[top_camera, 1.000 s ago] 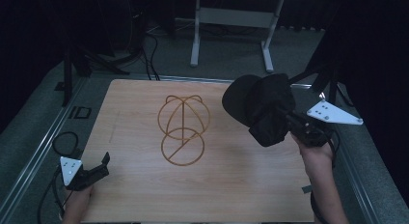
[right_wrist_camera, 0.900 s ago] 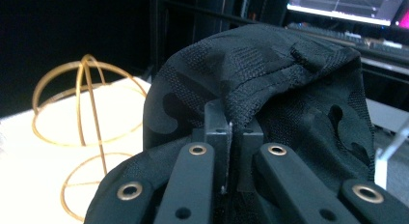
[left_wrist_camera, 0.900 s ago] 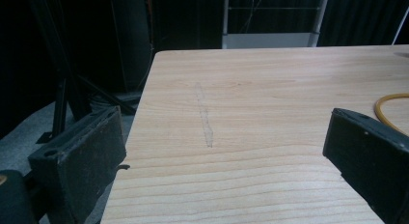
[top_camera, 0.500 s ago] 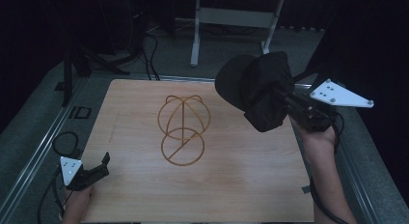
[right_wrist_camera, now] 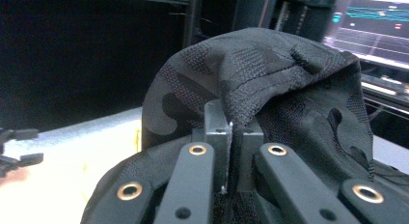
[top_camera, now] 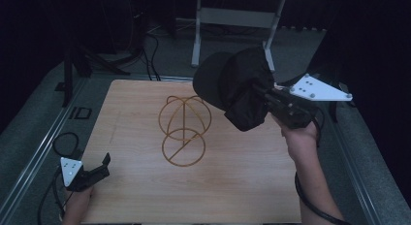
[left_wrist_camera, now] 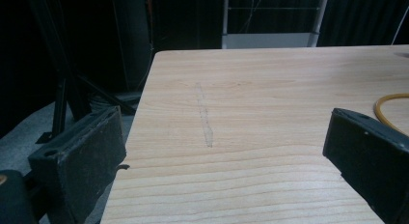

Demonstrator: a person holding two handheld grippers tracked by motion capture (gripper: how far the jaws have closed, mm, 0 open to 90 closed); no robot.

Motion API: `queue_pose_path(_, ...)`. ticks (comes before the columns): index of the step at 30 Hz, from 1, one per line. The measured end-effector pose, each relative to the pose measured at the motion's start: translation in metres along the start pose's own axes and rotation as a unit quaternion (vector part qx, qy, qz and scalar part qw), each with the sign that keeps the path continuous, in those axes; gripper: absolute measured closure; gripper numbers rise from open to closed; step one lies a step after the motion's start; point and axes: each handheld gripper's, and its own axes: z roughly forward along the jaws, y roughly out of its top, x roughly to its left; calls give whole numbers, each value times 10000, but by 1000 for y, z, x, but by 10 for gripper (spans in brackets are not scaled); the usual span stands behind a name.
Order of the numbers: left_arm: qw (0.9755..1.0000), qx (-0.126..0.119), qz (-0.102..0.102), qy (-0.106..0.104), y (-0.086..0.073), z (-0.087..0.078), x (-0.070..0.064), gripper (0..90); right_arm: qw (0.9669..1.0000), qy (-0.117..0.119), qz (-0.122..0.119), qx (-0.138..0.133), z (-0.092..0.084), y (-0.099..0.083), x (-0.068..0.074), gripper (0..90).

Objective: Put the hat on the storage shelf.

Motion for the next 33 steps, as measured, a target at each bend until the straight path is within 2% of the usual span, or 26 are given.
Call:
queue_pose_path(23,10000,-23,12,-38,0,0,0,18,9980,615,-142,-14,61,14,42,878)
queue_pose_path(33,10000,-27,9,-45,0,0,0,17,9968,787,-116,37,82,9,54,877)
